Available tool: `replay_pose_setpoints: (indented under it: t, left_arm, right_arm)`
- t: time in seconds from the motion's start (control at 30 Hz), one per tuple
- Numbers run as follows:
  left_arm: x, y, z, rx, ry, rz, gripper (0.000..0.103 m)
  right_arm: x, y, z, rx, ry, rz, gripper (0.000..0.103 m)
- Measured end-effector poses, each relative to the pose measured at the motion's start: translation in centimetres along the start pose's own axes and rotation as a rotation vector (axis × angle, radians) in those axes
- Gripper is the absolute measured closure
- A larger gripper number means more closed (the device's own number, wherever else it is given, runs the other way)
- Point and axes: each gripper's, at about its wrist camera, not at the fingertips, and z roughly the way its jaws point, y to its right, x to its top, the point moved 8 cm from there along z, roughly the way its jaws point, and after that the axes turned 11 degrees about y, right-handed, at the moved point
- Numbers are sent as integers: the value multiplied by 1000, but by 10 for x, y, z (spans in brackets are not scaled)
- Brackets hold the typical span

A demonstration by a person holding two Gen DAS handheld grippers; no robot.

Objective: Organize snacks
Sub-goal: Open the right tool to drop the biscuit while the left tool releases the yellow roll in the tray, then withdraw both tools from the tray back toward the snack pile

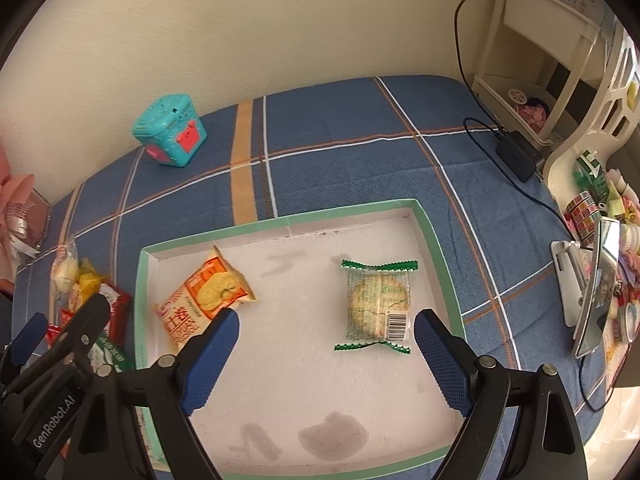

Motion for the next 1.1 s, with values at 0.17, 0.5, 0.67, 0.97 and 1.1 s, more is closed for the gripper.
replay_pose_setpoints:
  t: [0.17,0.5,0.67,0.97,1.1]
  left_arm:
    - [1,-13,-16,21,23,25,3]
    - [-26,-67,-24,72,-23,-55,3]
    - [-51,-97,-25,114,-68,-104,3]
    - [-85,-121,-35,117,-114,-130,3]
    - [-98,-128,-38,106,-140,-138,3]
  right_arm:
    - [-4,-9,-9,30,1,-8,12]
    - [-24,-27,-17,54,-11,-37,12]
    - [-46,-41,-18,65,-45,-73,12]
    - [-89,-75,-31,95,-71,-183,12]
    - [-102,-84,-34,93,-81,-218,12]
